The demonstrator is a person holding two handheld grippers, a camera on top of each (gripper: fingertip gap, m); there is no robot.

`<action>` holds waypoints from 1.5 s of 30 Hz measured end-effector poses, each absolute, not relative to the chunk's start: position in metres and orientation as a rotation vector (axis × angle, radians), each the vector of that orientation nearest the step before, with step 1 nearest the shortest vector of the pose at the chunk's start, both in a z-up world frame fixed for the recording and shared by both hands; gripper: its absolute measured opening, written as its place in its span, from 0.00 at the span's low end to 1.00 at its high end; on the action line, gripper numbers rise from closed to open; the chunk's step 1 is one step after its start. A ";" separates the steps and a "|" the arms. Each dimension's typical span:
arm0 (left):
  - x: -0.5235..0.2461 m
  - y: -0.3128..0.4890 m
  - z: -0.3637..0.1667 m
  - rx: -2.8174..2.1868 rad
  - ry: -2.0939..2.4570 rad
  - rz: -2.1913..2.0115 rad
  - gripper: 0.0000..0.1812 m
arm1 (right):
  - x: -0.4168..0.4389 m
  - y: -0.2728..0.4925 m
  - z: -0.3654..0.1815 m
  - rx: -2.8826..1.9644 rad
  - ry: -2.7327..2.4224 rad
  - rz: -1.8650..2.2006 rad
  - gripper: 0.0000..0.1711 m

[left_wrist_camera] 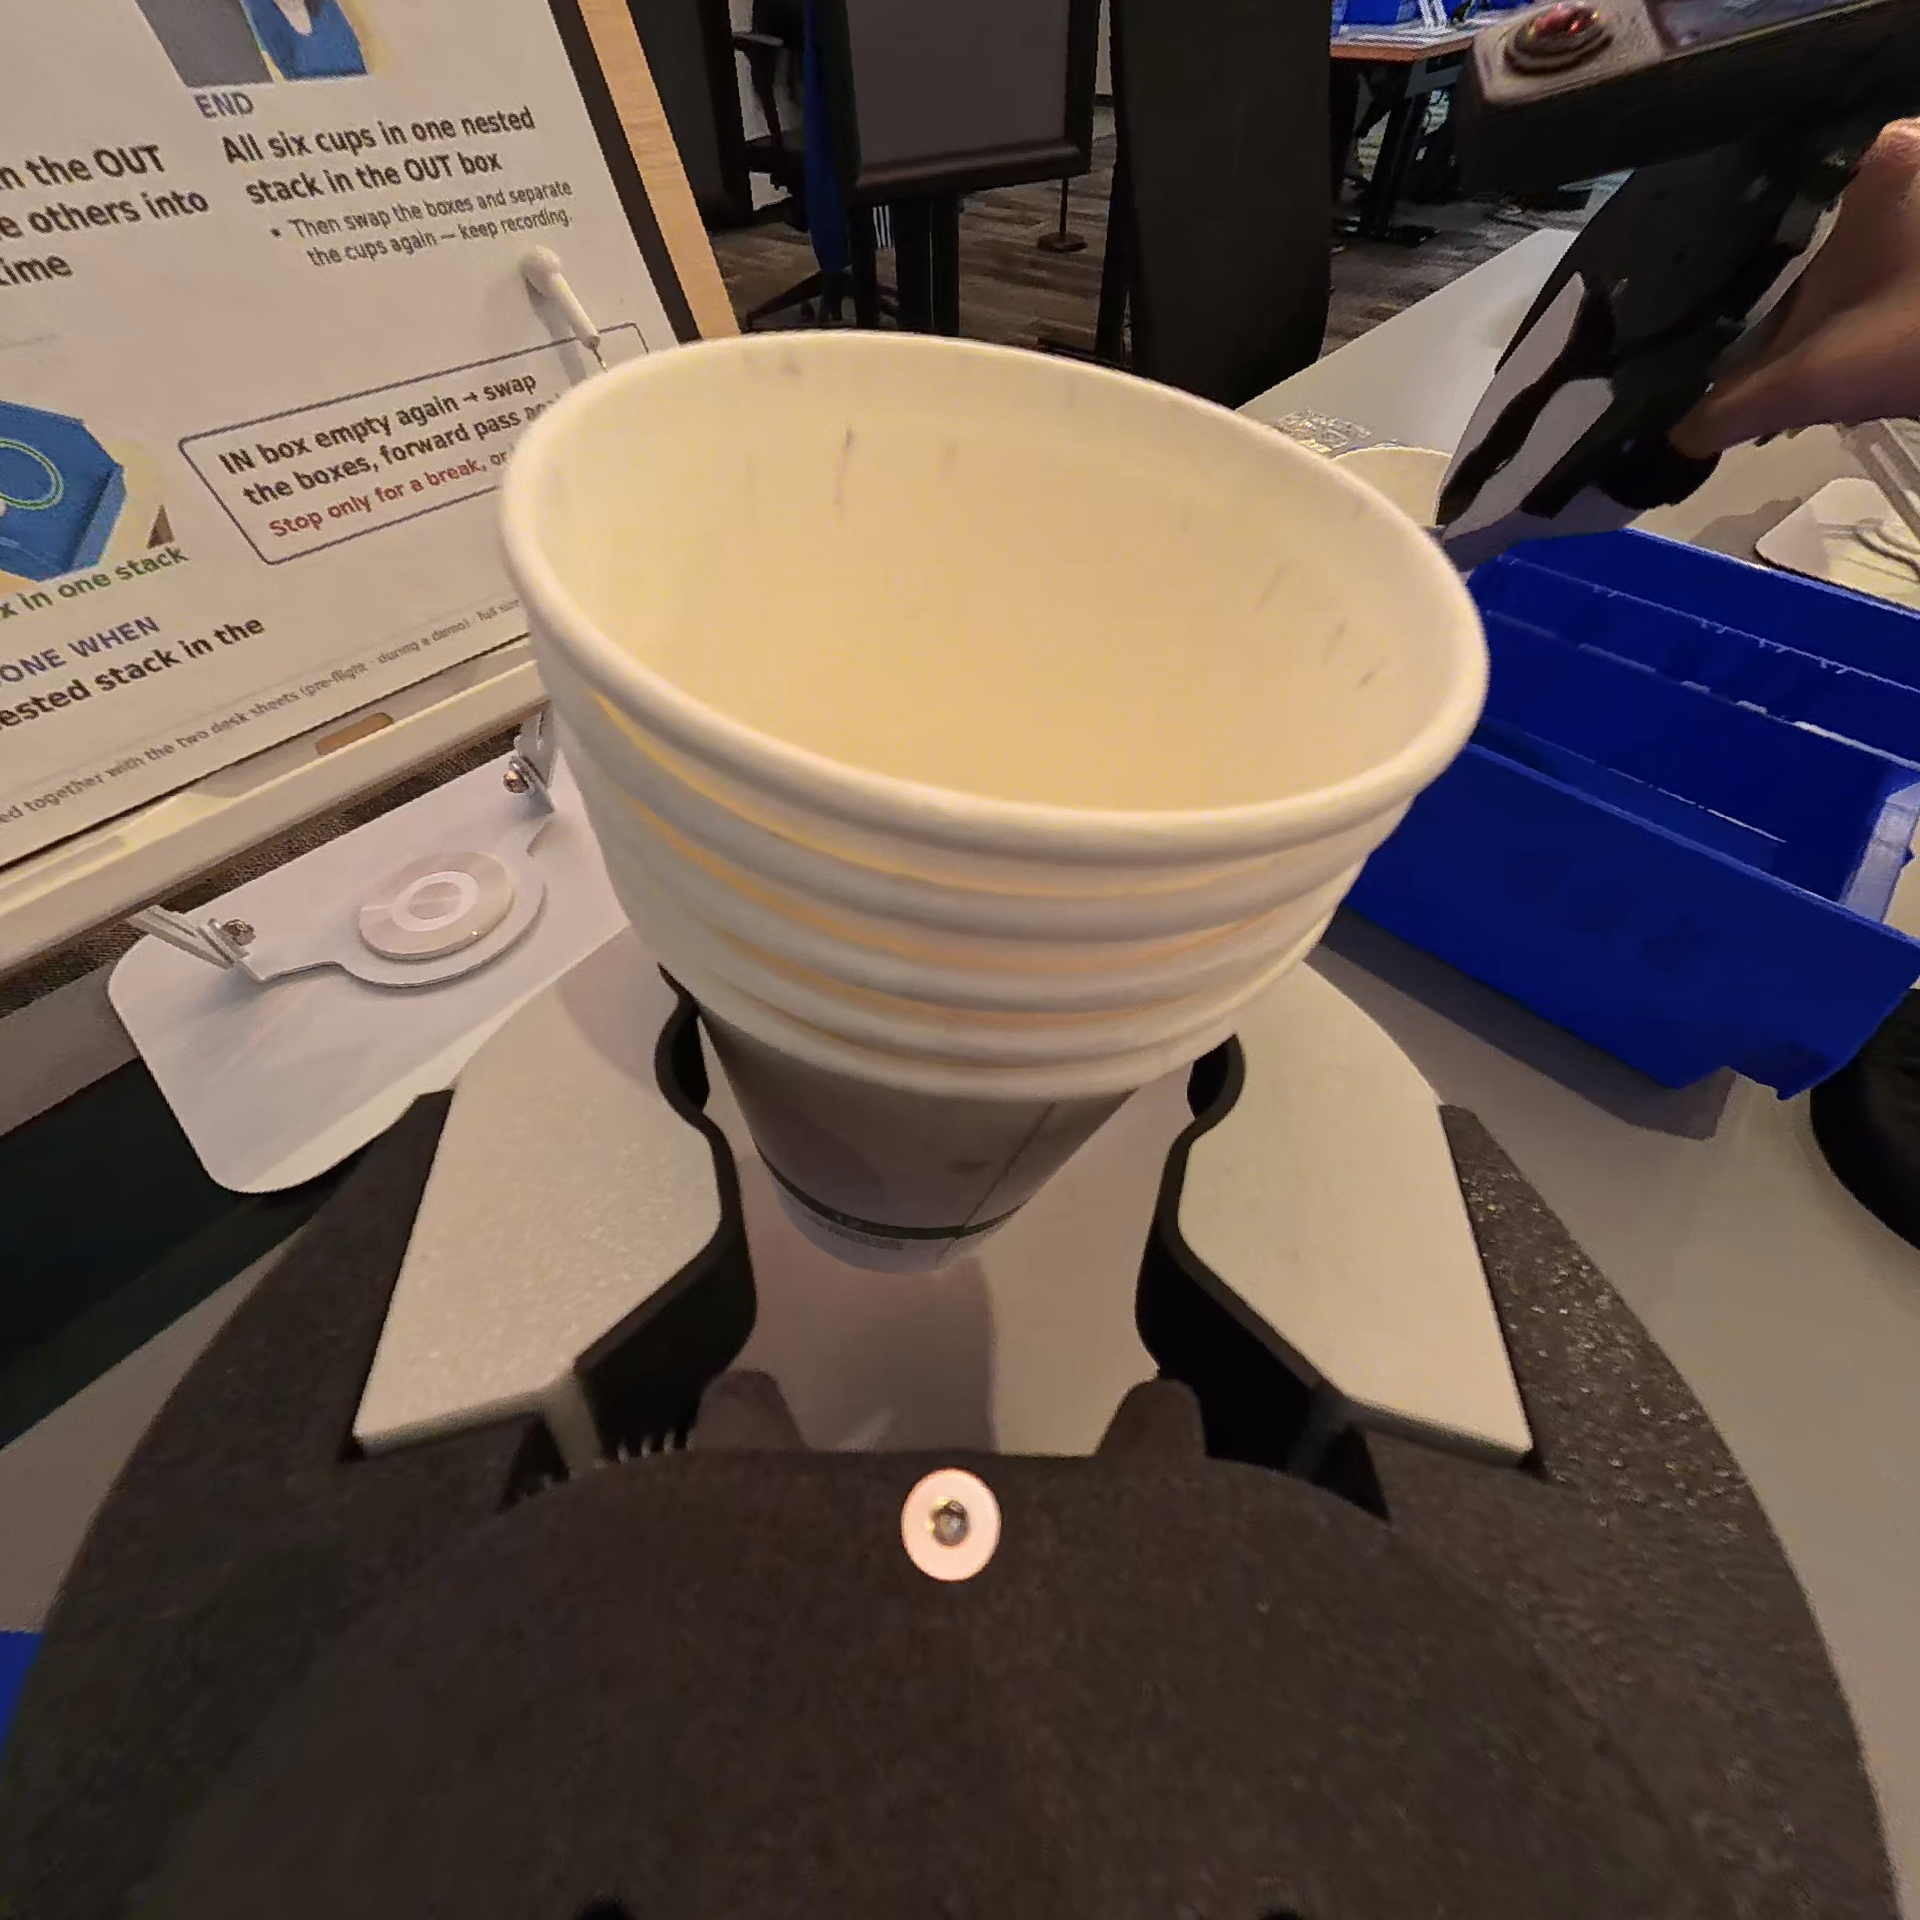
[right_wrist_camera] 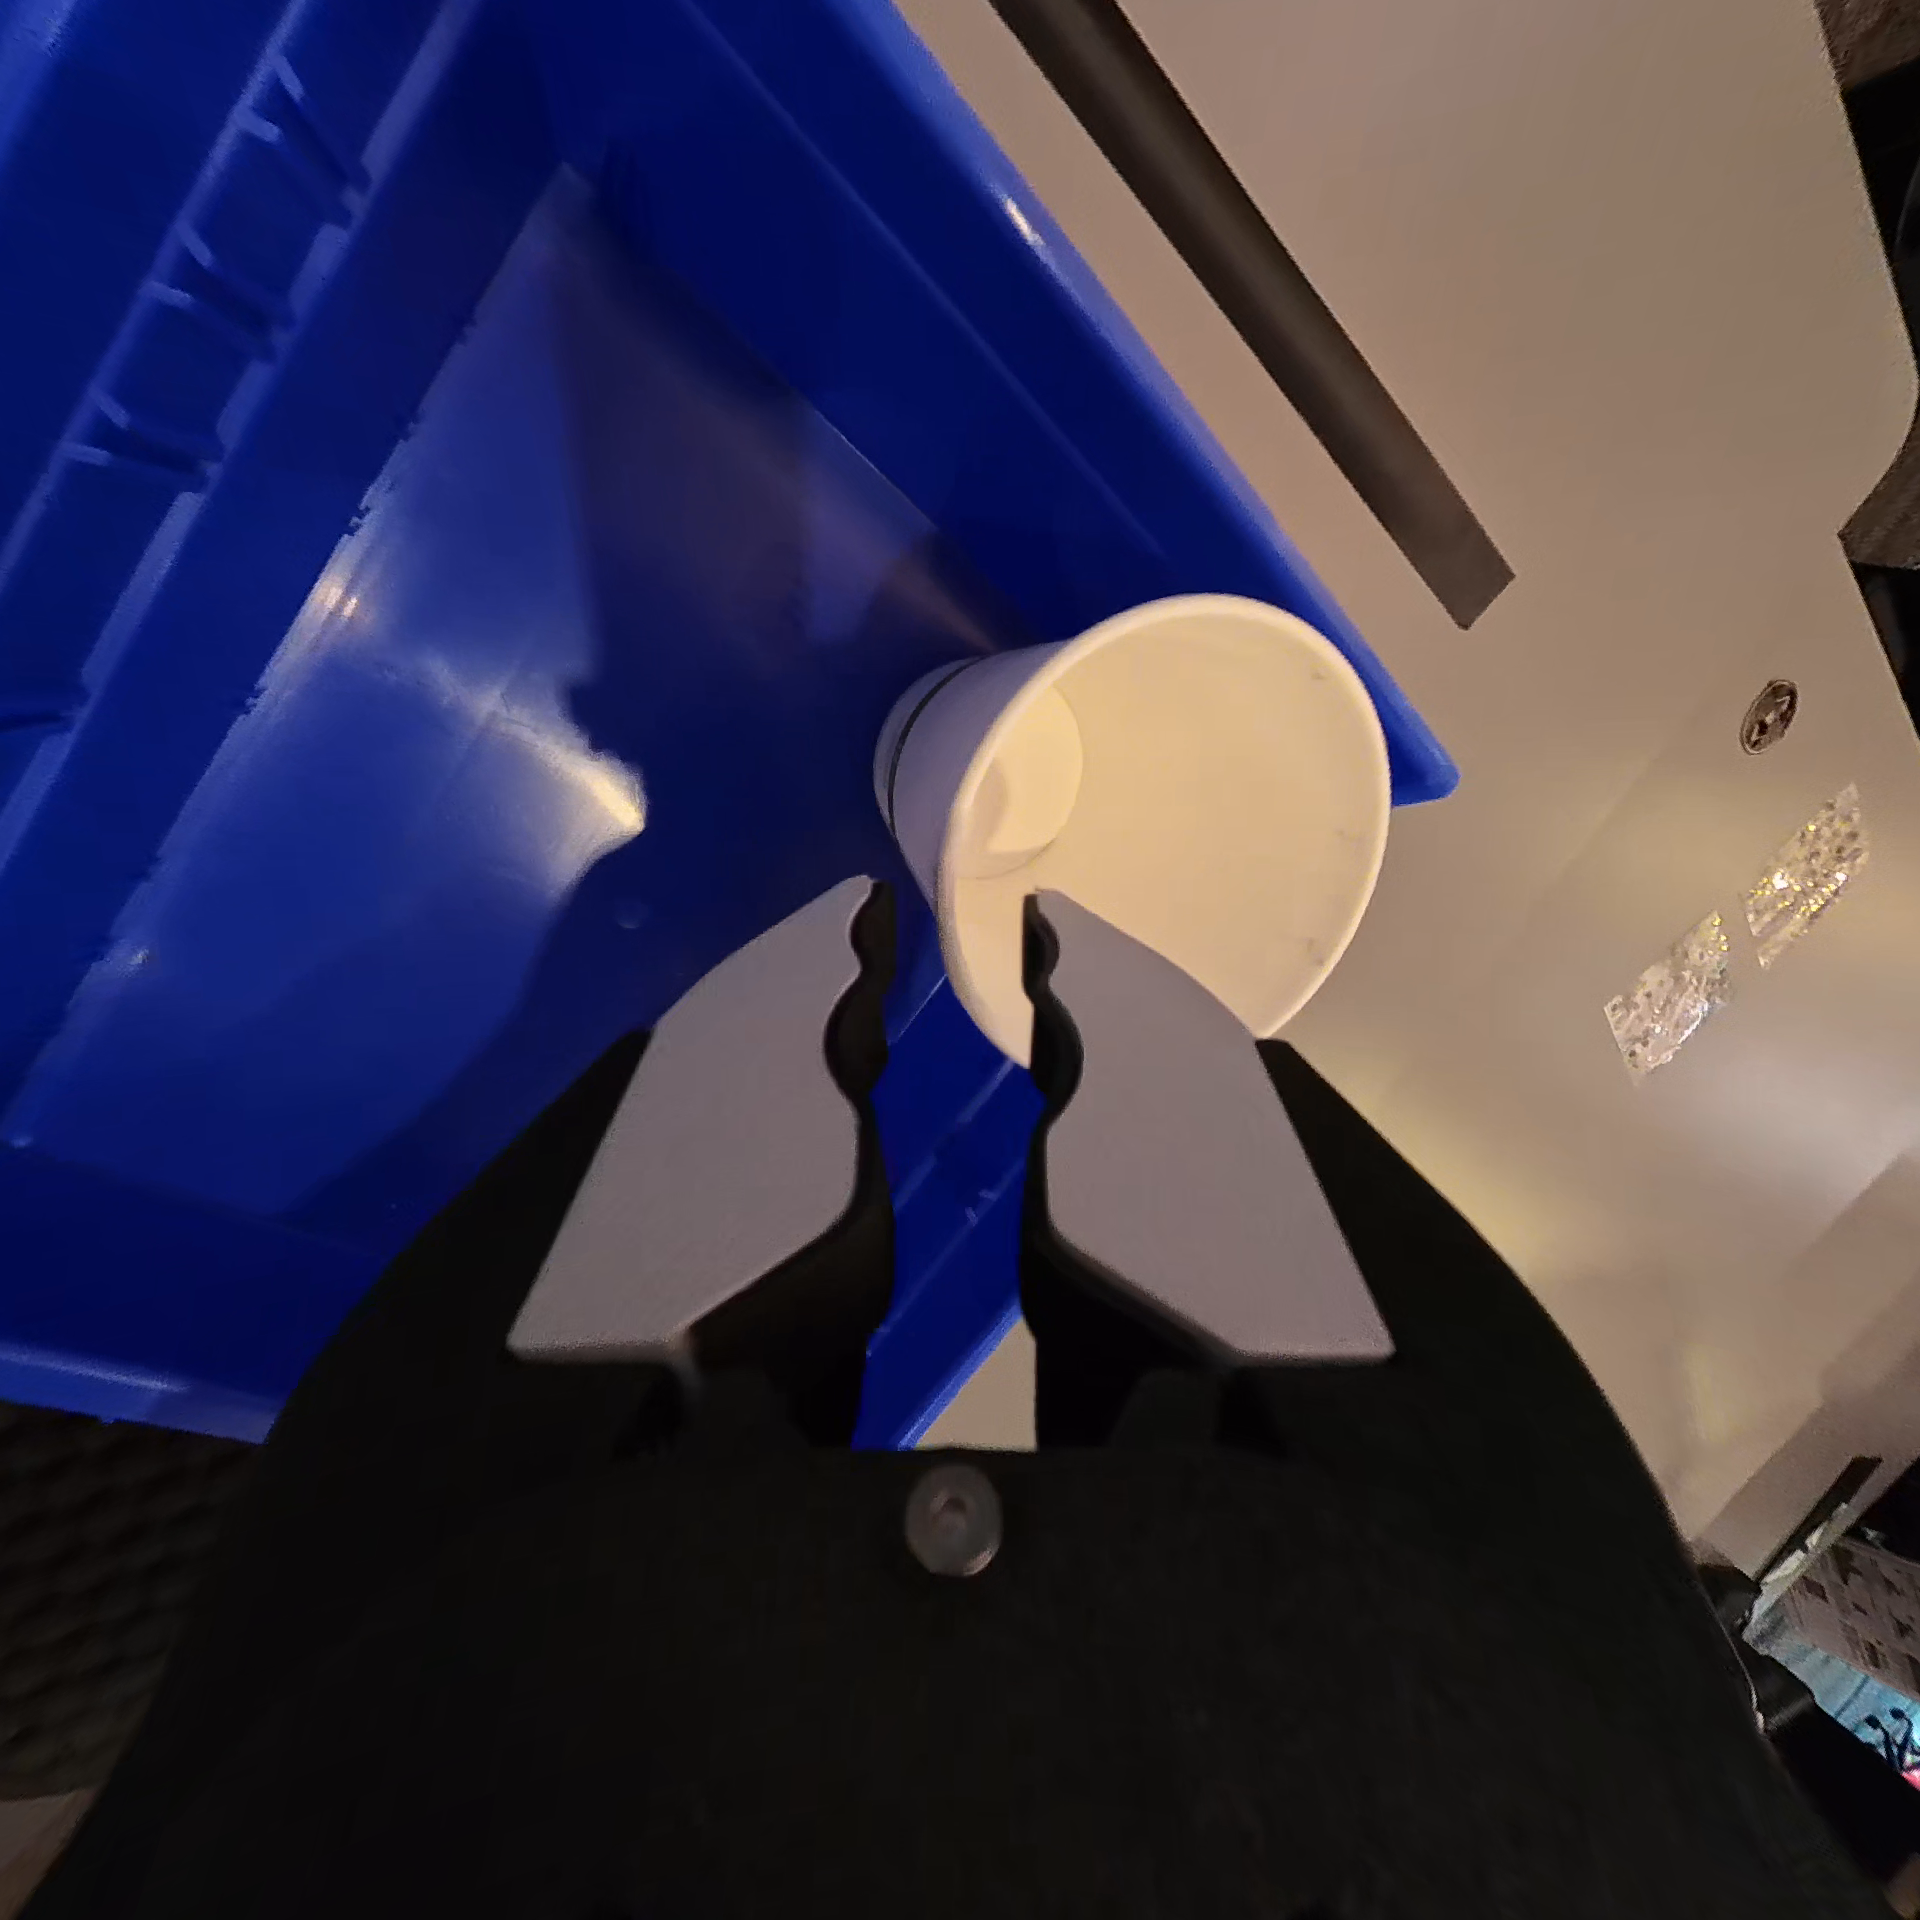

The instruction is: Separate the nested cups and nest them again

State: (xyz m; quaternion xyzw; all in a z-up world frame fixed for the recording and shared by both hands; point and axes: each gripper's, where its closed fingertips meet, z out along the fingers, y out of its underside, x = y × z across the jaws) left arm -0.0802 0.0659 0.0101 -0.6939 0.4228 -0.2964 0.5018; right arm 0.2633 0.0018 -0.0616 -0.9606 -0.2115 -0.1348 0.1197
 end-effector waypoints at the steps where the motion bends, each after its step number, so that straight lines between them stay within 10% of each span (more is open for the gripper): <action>1: -0.080 0.065 0.010 -1.676 1.024 -0.716 0.51 | 0.262 0.002 -0.061 -2.800 -0.620 -0.392 0.14; 15: -0.073 0.059 0.003 -1.686 1.066 -0.716 0.51 | 0.029 0.016 0.108 -2.070 -1.228 -0.216 0.09; 45: -0.063 0.045 0.002 -1.659 1.126 -0.711 0.51 | -0.086 -0.006 0.066 -1.953 -1.703 -0.073 0.02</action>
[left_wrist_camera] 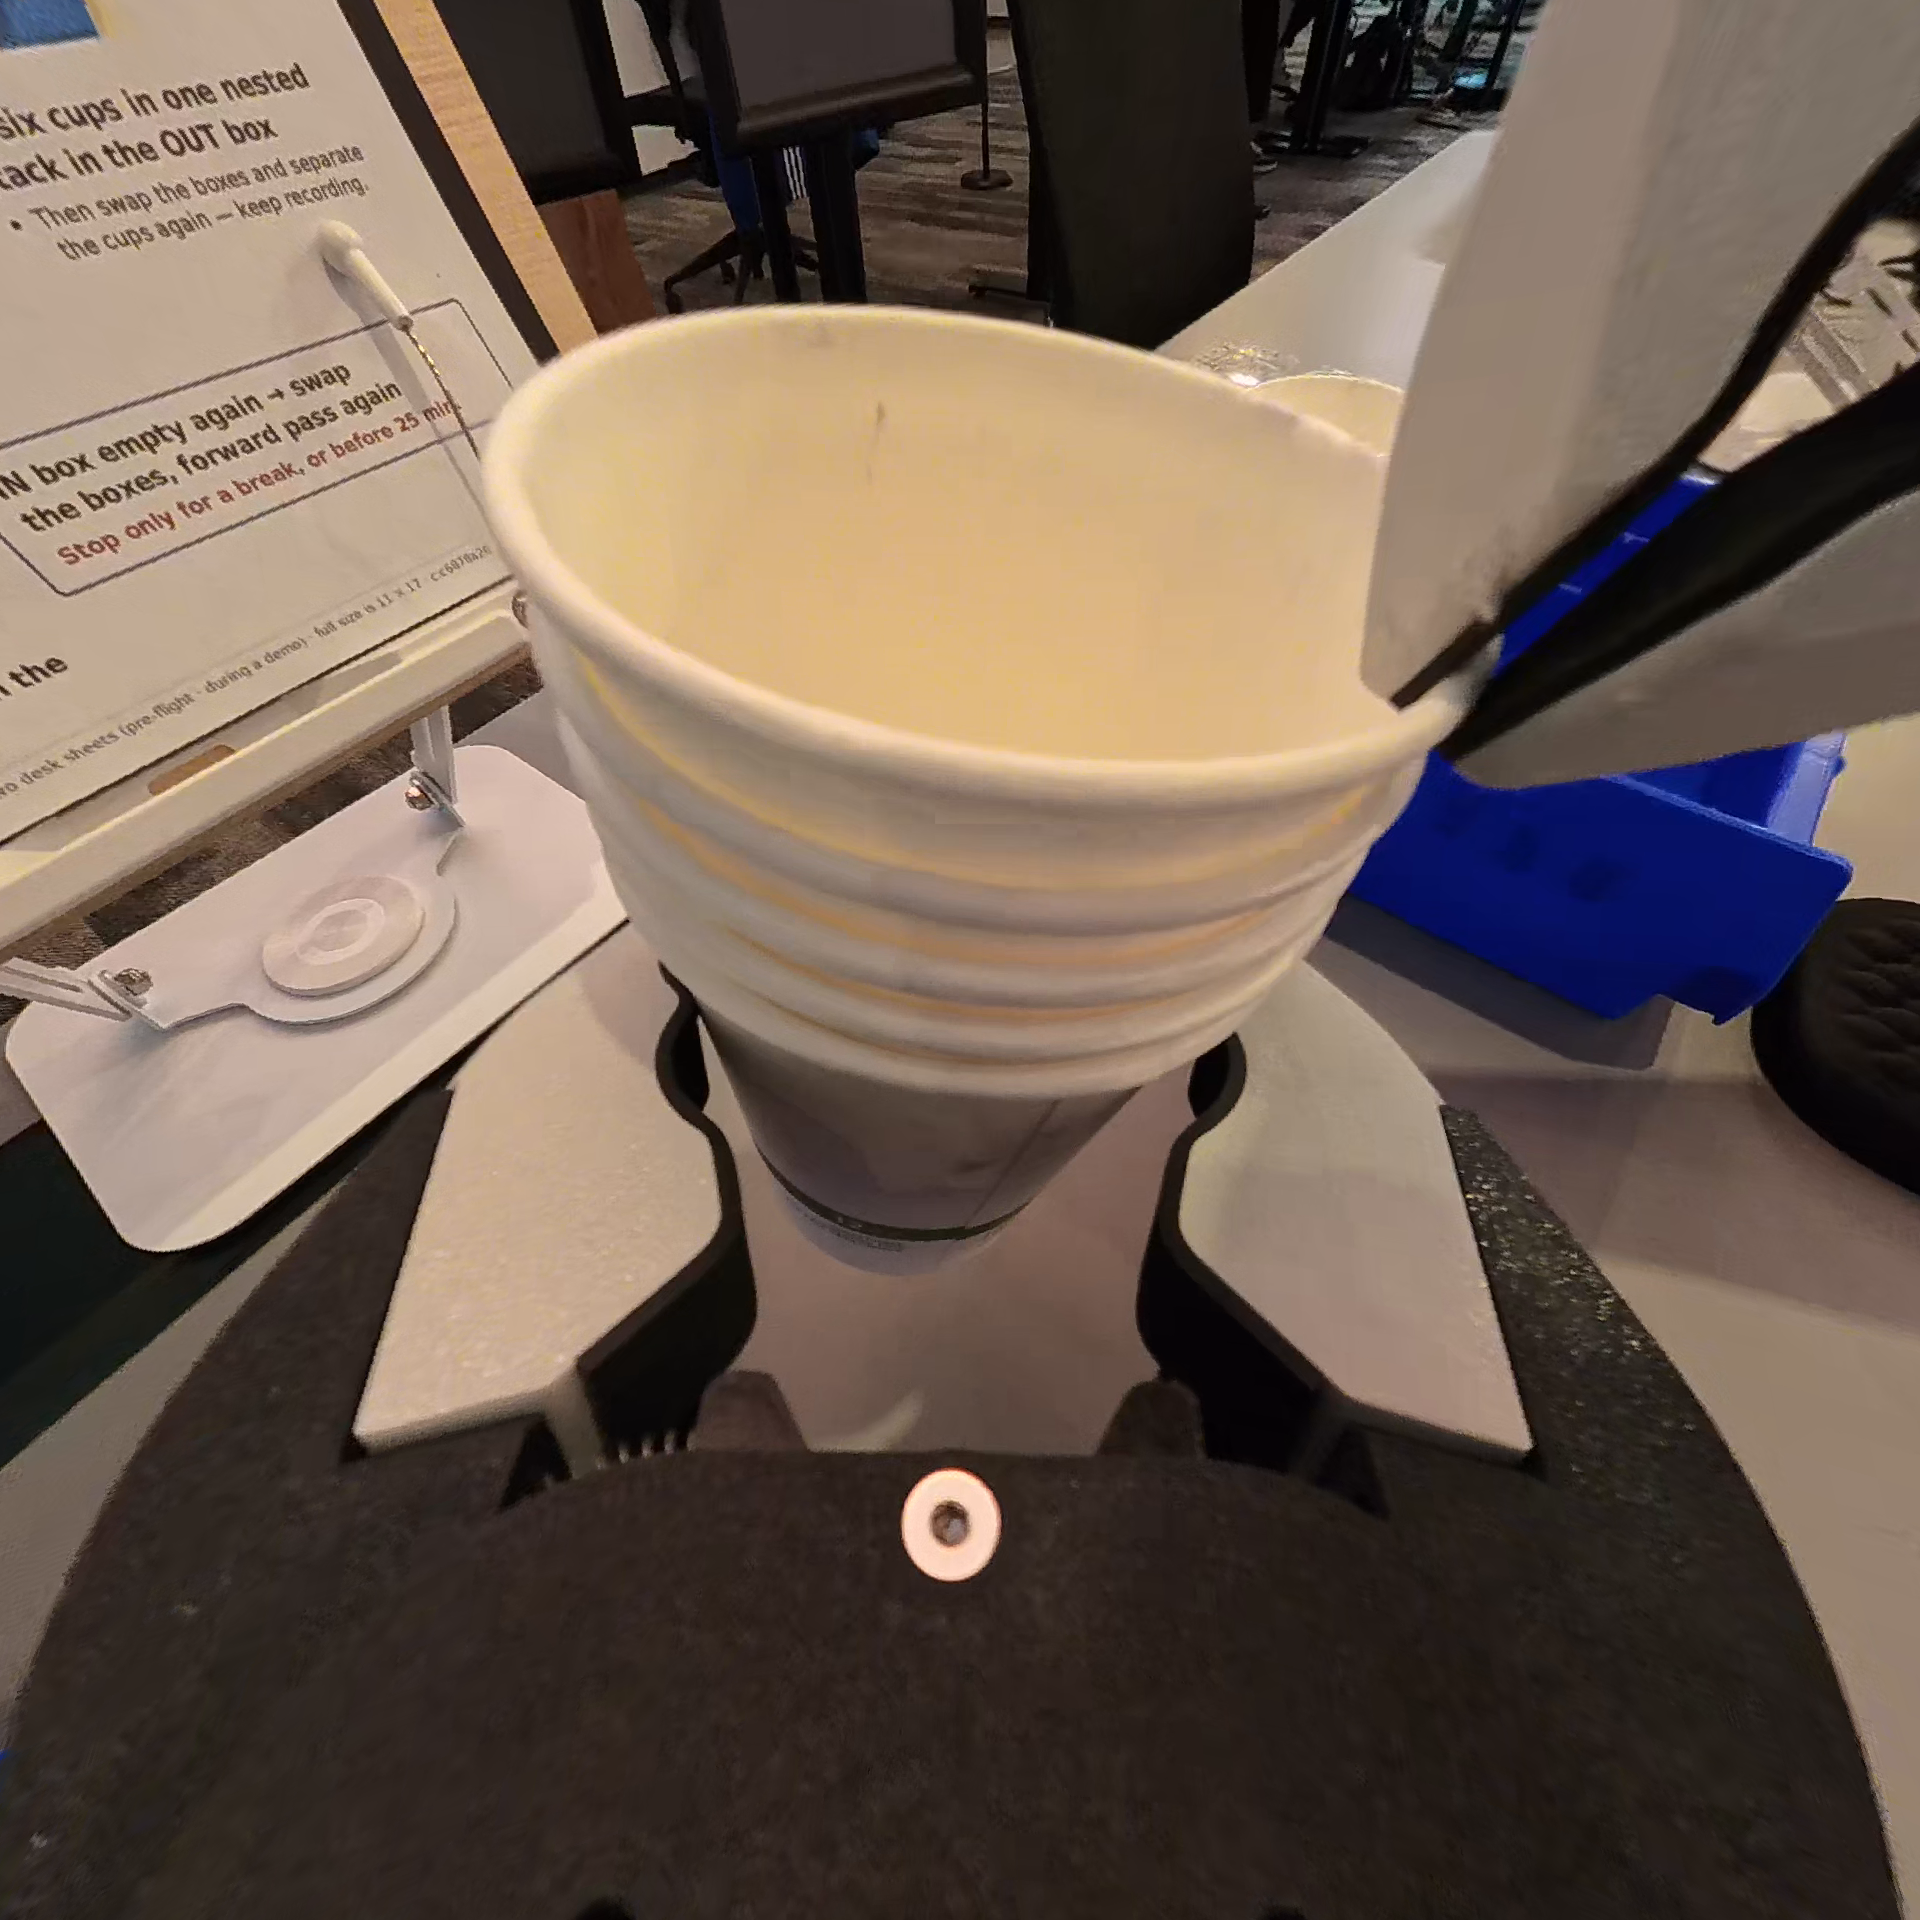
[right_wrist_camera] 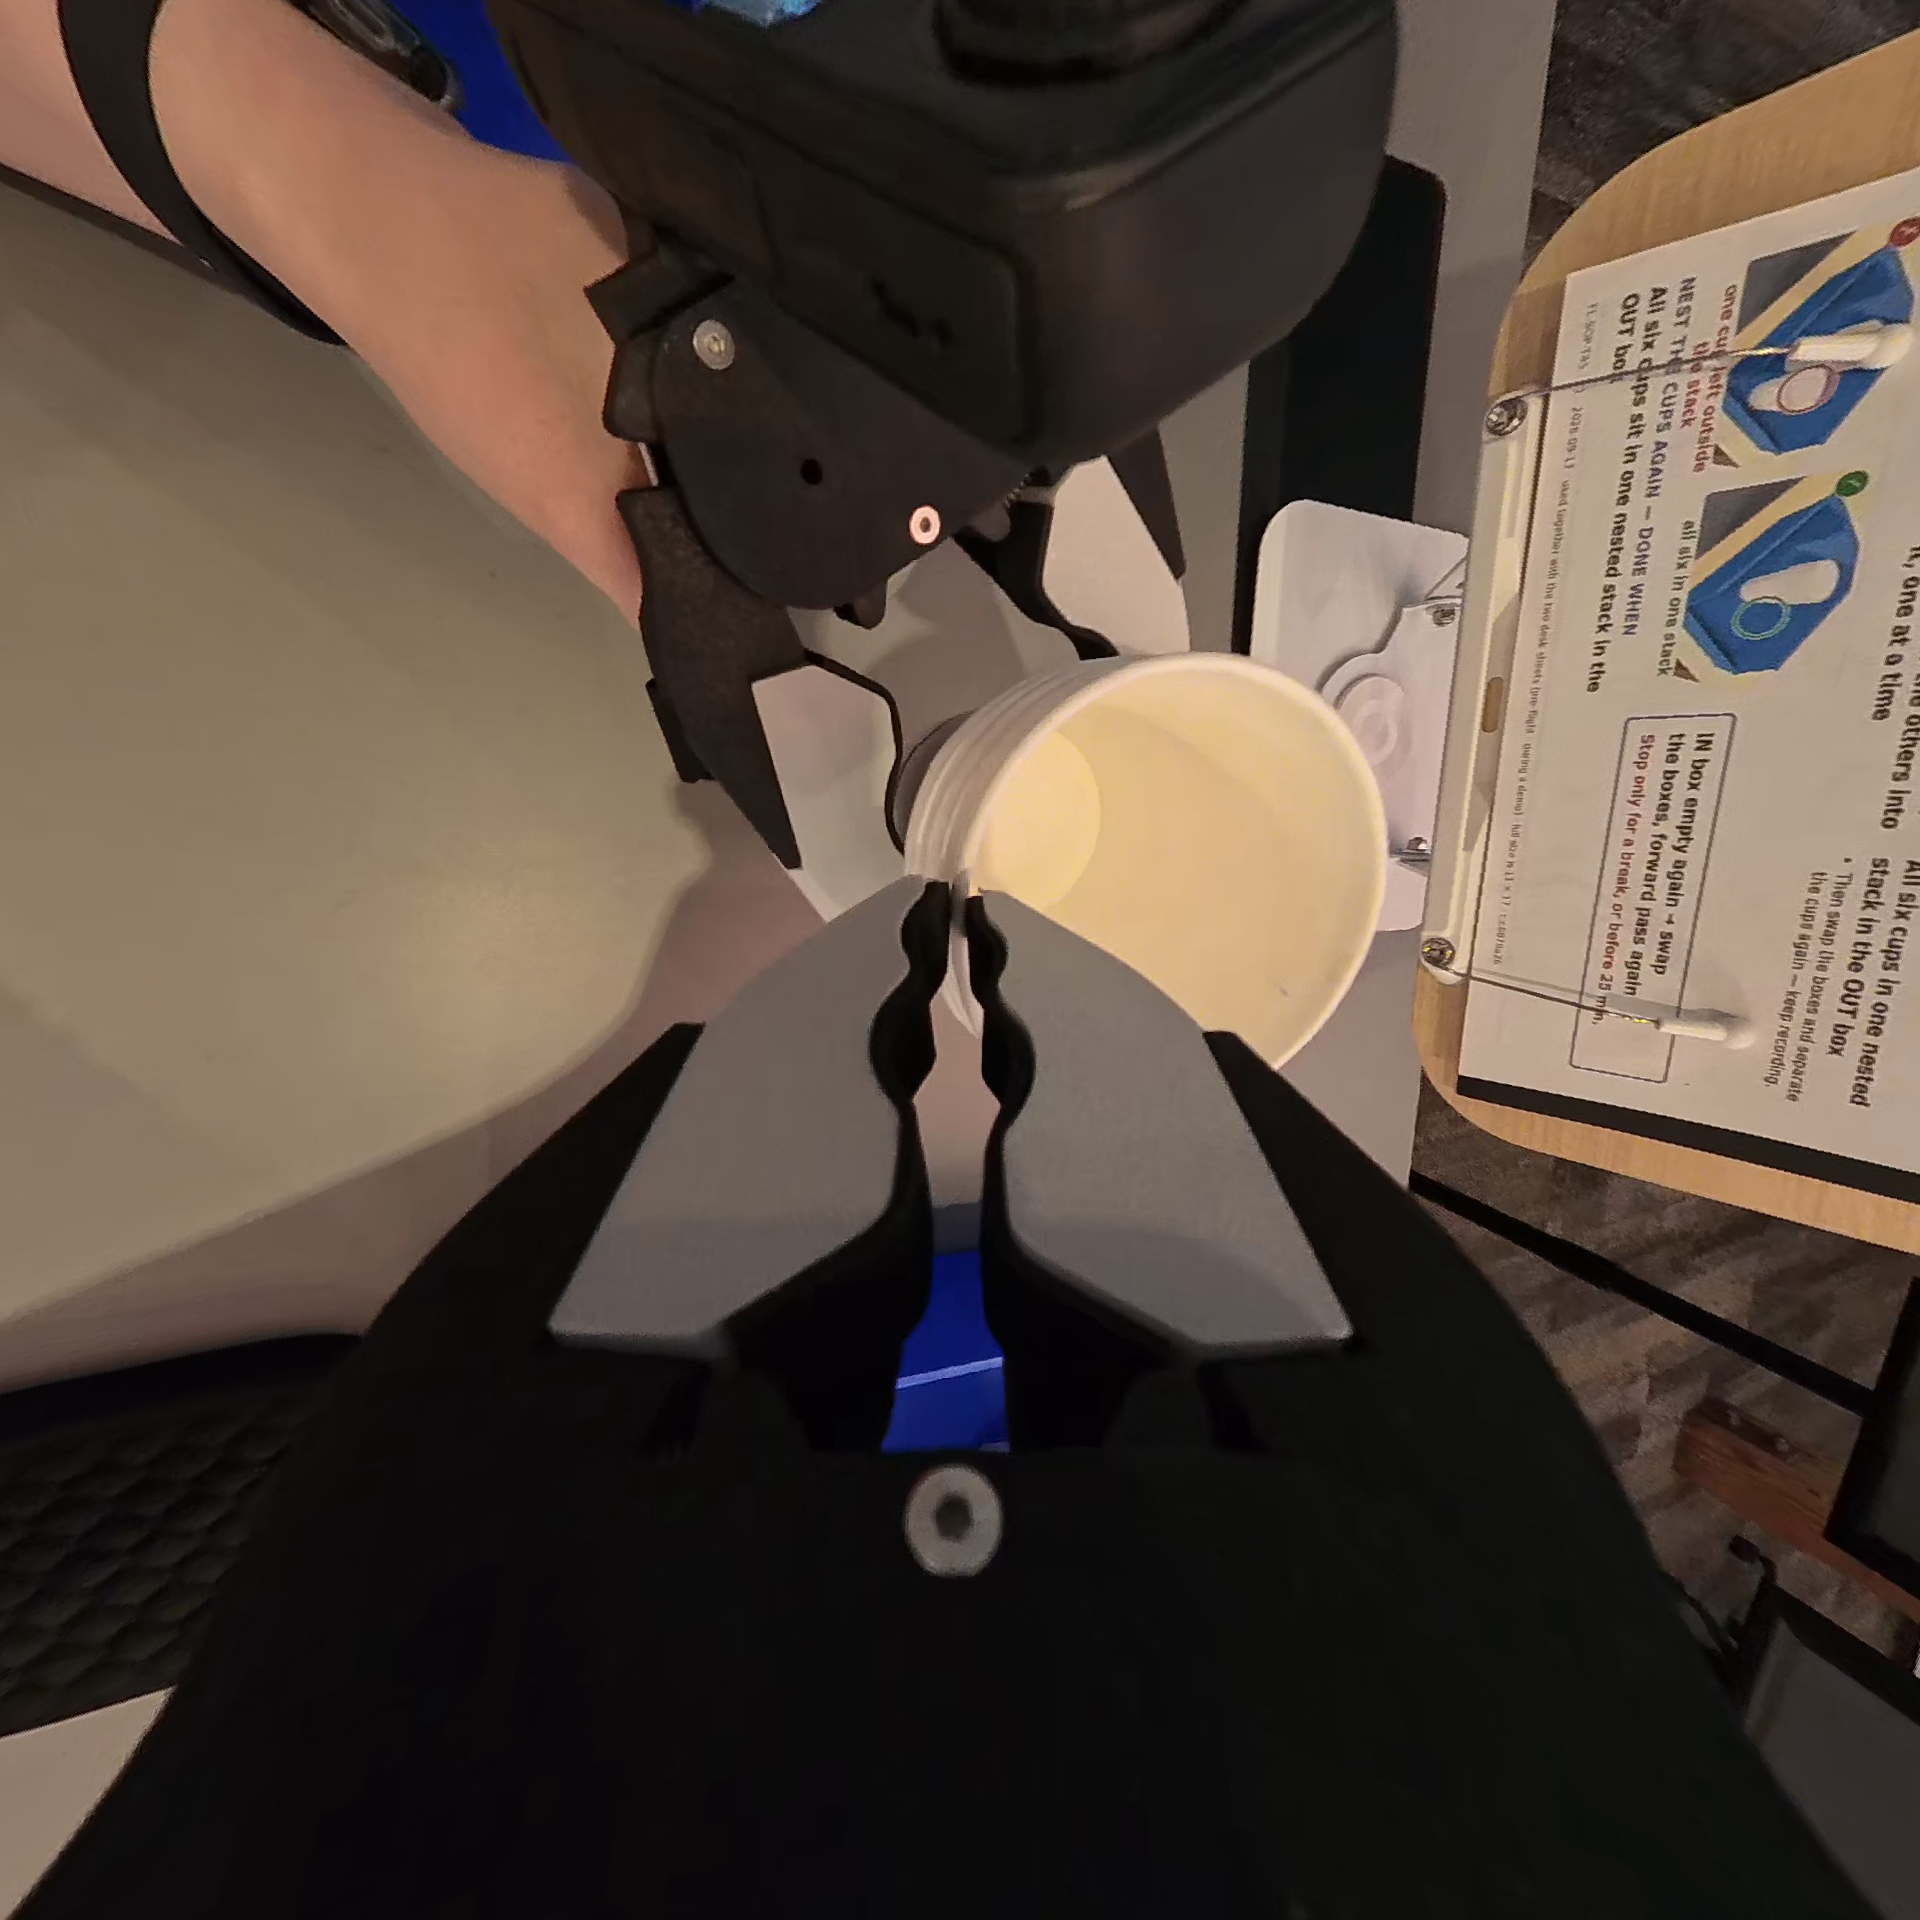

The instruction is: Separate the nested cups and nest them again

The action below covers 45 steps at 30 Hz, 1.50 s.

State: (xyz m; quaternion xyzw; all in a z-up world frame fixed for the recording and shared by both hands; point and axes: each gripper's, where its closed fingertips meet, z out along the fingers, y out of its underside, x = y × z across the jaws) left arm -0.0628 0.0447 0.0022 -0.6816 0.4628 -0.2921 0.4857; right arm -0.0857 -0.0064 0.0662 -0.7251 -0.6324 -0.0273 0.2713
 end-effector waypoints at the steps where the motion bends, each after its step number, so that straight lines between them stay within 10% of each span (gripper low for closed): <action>1: -0.063 0.045 0.002 -1.659 1.126 -0.709 0.51 | -0.086 -0.007 0.068 -1.950 -1.700 -0.067 0.02; 21: -0.068 0.055 -0.009 -1.717 1.107 -0.735 0.51 | 0.022 -0.007 0.204 -1.947 -1.192 -0.211 0.02; 45: -0.070 0.054 -0.001 -1.693 1.107 -0.749 0.51 | 0.161 0.016 -0.051 -2.531 -1.007 -0.289 0.02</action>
